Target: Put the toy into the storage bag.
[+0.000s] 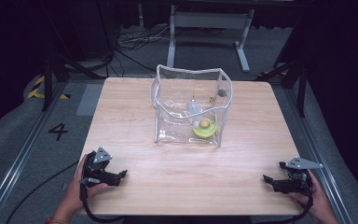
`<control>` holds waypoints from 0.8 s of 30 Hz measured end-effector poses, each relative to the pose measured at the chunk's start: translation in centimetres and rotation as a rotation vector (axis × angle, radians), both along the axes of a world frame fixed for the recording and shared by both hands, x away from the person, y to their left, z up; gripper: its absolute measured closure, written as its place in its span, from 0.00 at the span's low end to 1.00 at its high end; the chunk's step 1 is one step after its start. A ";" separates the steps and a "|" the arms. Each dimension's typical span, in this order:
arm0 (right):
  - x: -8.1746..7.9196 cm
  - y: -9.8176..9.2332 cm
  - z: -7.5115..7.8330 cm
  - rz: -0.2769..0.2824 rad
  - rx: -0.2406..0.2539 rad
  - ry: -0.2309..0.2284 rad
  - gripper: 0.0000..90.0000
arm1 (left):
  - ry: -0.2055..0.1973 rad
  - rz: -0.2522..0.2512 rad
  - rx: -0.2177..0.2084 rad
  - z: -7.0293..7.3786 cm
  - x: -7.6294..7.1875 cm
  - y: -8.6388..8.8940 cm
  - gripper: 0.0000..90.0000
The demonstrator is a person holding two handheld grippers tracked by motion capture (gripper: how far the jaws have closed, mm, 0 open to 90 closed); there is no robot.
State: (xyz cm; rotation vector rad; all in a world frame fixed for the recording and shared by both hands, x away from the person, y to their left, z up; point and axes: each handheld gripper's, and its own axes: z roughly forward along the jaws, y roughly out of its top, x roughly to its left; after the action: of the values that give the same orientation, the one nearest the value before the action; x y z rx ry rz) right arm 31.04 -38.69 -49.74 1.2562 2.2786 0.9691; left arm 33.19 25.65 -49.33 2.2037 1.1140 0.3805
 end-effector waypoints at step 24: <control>0.0 0.0 0.0 -0.001 0.001 0.000 0.08 | -0.003 0.000 0.002 0.0 0.1 0.0 0.00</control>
State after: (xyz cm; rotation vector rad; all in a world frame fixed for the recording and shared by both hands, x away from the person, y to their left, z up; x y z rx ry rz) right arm 31.04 -38.68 -49.74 1.2574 2.2783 0.9697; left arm 33.25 25.66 -49.33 2.2041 1.1121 0.3848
